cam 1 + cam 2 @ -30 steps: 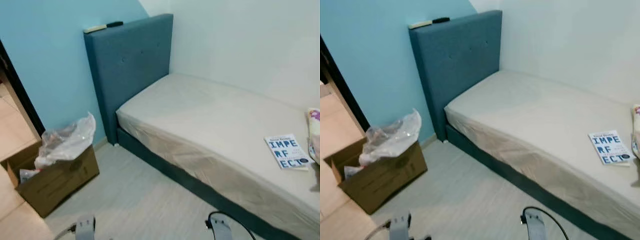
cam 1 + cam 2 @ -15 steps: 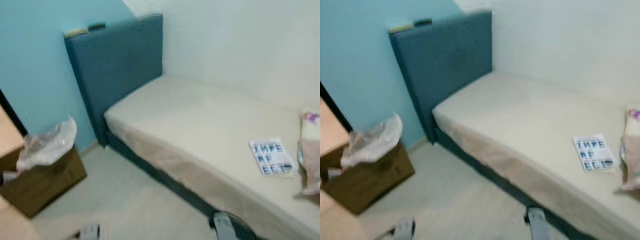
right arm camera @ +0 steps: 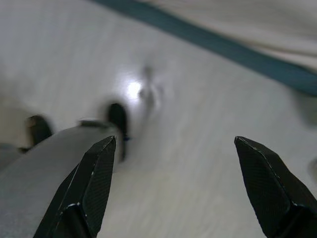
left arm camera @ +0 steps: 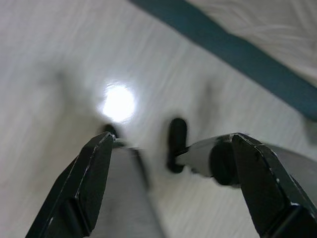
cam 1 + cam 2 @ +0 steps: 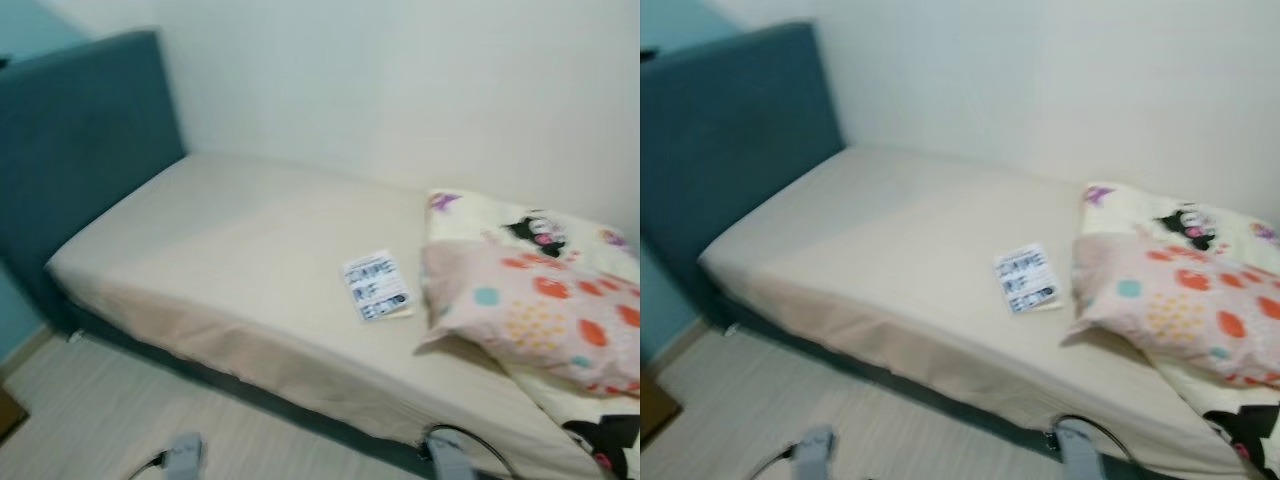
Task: Clean up the room
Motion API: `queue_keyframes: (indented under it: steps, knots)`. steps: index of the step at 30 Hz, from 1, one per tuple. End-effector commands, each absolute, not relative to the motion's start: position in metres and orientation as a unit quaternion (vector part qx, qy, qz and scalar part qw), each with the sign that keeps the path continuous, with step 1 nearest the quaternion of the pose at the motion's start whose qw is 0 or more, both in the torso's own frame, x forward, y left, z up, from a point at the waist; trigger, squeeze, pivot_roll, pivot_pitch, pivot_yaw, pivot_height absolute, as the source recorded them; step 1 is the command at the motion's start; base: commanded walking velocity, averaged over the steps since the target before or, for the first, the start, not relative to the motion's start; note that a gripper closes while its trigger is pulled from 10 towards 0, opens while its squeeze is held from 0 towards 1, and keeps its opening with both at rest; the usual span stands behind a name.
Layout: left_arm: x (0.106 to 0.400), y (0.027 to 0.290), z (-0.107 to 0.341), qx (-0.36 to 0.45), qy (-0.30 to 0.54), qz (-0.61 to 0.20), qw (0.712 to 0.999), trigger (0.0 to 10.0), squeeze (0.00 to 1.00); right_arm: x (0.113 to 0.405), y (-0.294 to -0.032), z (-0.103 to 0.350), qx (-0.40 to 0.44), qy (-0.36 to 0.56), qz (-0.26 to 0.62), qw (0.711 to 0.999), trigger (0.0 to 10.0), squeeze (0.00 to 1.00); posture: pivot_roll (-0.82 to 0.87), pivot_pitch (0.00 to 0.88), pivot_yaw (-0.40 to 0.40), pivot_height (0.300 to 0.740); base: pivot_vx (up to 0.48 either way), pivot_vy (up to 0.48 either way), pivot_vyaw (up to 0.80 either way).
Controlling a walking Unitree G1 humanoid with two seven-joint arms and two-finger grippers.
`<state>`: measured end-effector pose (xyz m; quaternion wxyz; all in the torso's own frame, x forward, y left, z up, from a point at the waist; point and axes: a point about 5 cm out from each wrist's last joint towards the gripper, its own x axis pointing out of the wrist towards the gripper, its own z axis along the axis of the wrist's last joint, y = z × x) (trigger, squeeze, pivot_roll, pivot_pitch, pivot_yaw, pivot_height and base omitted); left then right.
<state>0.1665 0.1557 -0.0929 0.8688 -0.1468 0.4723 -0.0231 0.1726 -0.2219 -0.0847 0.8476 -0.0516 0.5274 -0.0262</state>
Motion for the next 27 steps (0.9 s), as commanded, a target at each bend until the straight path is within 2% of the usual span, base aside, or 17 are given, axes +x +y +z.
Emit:
queue_keyframes:
  steps: [1, 15, 27]
  knots:
    - [0.1575, 0.1682, -0.096, -0.137, 0.483, -0.008, 0.865, 10.0, 0.0, 0.1738, -0.2085, -0.0868, -0.04, 0.526, -0.013, 0.85, 10.0, 0.0, -0.1, 0.0, -0.012, 0.735, 0.0, -0.48, 0.0]
    - [0.1597, 0.1669, -0.0953, -0.134, 0.482, -0.01, 0.866, 10.0, 0.0, 0.1766, -0.2096, -0.0852, -0.036, 0.516, -0.017, 0.856, 10.0, 0.0, -0.11, 0.0, -0.009, 0.735, 0.0, -0.459, 0.0]
    - [0.1628, 0.1676, -0.0941, -0.13, 0.48, -0.009, 0.868, 10.0, 0.0, 0.1784, -0.2111, -0.0841, -0.022, 0.511, -0.029, 0.859, 10.0, 0.0, -0.12, 0.0, 0.005, 0.735, 0.0, -0.029, 0.0]
